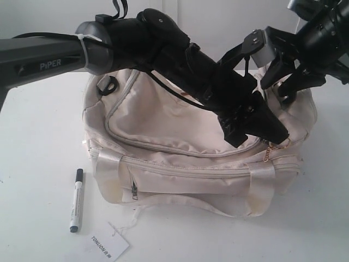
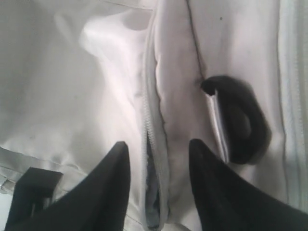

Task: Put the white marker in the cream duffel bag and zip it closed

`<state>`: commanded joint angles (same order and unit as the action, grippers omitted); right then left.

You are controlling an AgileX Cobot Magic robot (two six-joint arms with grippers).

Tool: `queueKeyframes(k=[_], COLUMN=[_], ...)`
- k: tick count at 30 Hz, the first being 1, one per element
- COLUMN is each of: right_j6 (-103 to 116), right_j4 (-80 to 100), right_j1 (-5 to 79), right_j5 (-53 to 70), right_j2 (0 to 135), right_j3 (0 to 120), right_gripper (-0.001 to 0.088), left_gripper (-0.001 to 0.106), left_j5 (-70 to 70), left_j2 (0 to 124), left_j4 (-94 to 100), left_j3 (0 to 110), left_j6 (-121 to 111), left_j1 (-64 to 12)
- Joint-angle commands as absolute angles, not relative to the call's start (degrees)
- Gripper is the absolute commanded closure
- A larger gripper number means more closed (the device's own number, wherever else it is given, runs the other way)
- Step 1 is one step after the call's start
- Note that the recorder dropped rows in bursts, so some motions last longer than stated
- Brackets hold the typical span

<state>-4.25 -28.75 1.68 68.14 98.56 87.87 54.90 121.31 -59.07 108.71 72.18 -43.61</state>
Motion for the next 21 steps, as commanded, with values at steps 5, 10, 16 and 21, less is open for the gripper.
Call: queueKeyframes(k=[5, 10, 16, 21], right_j6=[-4.3, -3.8, -3.8, -5.0], right_j4=[-27.2, -25.0, -25.6, -26.3], right_j1=[3.6, 3.6, 3.6, 3.6], right_j5=[65.9, 64.0, 61.4, 60.2], right_j2=[98.6, 98.6, 98.6, 98.6], right_j3=[86.2, 83.7, 80.5, 80.5], right_gripper=[0.0481, 0.0481, 0.0501, 0.0868], left_gripper=[0.105, 0.105, 0.105, 0.105], left_j5=[55.0, 55.0, 55.0, 55.0], left_j2=[121.3, 121.3, 121.3, 121.3], left_j4=[-59.1, -59.1, -59.1, -59.1], left_j3=[108.7, 108.7, 108.7, 108.7], left_j6=[72.2, 72.2, 72.2, 72.2], left_j1=[-43.6, -43.6, -43.6, -43.6])
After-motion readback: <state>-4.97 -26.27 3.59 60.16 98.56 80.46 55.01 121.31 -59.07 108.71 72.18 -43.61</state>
